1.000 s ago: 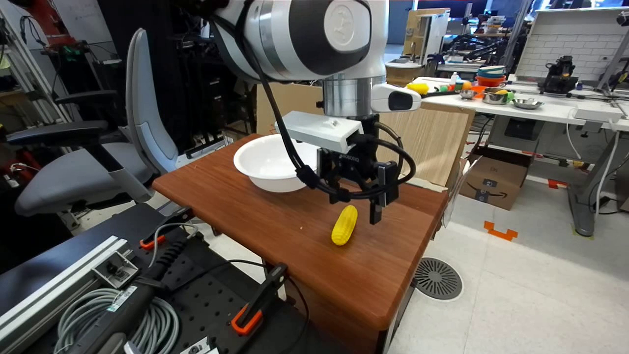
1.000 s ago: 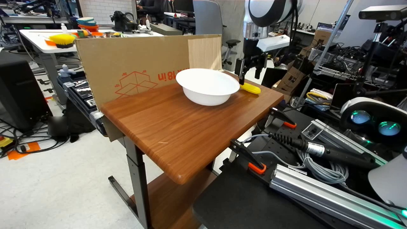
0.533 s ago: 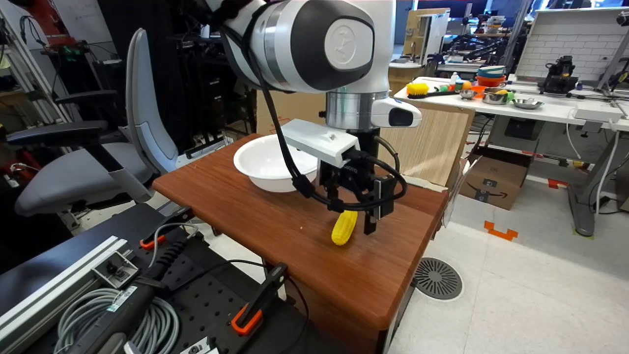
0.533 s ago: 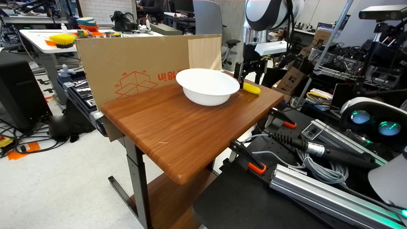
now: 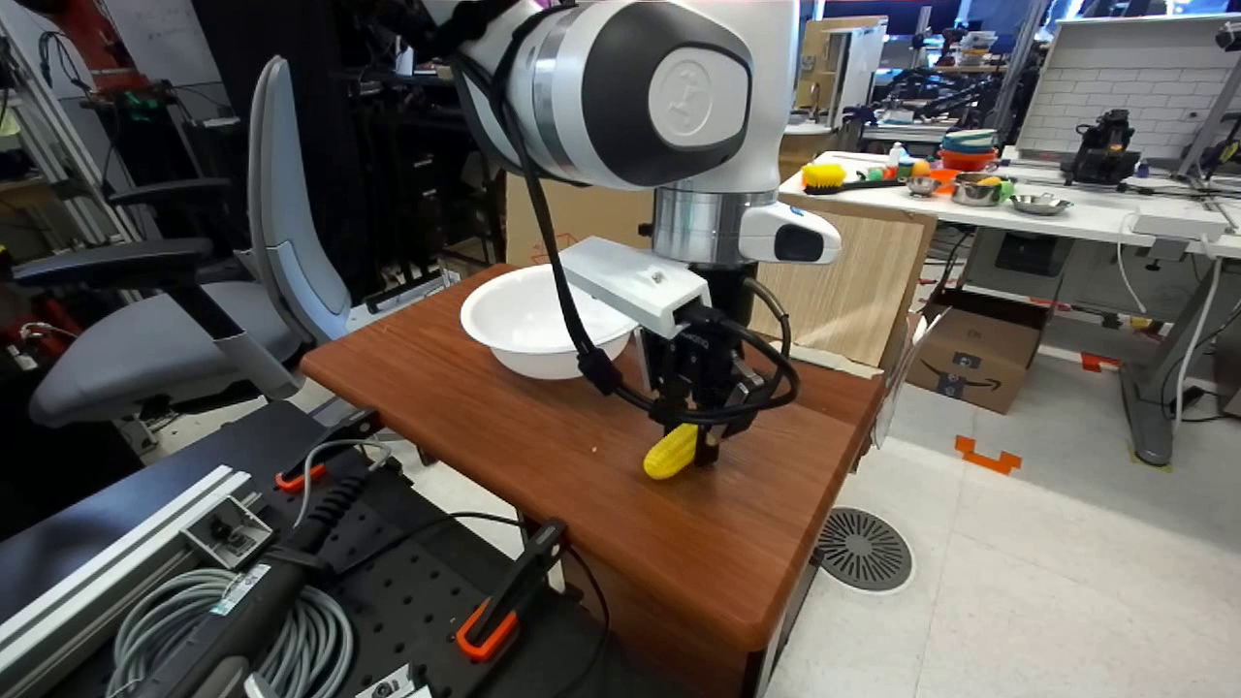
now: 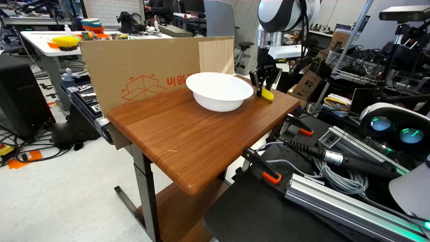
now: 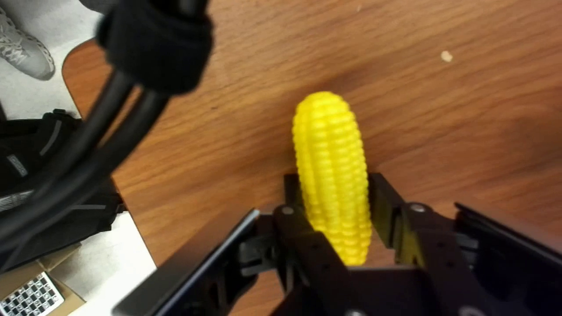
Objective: Put the yellow object in the basin
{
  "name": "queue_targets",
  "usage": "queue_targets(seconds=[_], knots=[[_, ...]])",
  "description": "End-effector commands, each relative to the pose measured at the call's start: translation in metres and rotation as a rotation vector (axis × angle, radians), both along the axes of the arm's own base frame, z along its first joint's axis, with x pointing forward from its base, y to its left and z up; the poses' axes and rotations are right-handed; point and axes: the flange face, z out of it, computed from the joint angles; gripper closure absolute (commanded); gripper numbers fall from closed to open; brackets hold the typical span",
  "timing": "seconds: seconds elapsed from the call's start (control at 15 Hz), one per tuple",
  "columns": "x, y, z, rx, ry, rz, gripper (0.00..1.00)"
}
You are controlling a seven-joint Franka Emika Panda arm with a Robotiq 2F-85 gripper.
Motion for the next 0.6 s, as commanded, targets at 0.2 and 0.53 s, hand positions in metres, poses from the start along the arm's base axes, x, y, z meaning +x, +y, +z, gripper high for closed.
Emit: queue_targets(seconds=[0.2, 0.53], knots=[[0.0, 0.013, 0.053, 0.044, -0.087, -0.008, 0.91], [0.011, 0.076, 0.118, 0.069, -0.227, 0.089, 0.91]])
